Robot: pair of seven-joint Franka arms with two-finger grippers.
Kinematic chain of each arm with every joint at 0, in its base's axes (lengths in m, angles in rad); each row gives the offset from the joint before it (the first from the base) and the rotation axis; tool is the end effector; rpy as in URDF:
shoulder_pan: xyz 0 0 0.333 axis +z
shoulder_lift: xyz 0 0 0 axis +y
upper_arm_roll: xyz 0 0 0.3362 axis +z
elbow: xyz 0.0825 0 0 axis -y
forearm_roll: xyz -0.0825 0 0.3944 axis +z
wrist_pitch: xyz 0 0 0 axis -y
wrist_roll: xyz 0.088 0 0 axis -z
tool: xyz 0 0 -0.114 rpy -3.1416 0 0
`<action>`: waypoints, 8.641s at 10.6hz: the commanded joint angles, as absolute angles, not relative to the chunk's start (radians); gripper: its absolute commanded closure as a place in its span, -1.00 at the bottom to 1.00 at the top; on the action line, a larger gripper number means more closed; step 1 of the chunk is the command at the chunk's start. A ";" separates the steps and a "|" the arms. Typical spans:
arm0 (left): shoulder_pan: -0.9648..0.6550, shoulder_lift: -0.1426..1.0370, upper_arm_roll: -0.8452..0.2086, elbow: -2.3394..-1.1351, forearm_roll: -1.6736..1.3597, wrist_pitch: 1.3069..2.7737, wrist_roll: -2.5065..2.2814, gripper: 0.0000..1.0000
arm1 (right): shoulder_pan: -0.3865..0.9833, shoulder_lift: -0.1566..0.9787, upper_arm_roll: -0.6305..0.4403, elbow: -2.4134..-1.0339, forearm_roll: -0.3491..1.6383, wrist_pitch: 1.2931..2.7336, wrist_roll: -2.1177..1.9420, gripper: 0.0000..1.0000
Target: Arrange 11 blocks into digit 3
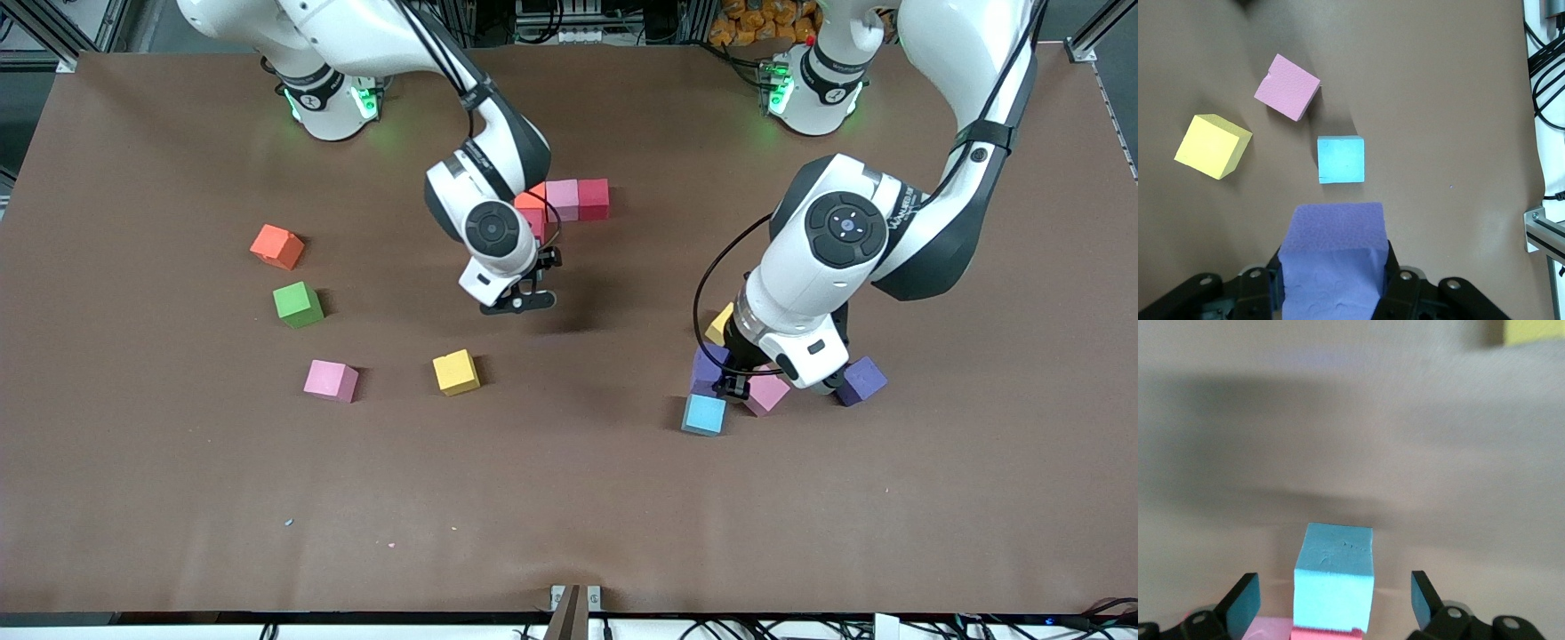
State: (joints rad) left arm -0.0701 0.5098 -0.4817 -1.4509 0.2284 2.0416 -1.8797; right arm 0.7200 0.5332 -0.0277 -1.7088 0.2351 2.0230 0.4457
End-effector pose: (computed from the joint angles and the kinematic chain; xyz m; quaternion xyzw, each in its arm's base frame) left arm 0.6555 -0.3125 0.4377 0.7921 0.6064 0.0178 0.0678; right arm 0.5007 0.4368 0.2708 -0.9880 -0.0607 0.1408 0.0193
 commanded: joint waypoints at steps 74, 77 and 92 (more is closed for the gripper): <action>-0.583 0.582 -0.393 -1.856 0.345 2.482 -2.686 -1.00 | 0.505 0.729 0.008 -1.460 0.153 1.977 0.251 0.63; -0.557 0.513 -0.393 -1.855 0.359 2.387 -2.637 -1.00 | 0.518 0.729 0.006 -1.462 0.156 1.977 0.274 0.63; -0.085 0.462 -0.405 -1.885 0.238 2.166 -1.605 -1.00 | 0.703 0.635 0.006 -1.749 0.169 2.246 0.522 0.62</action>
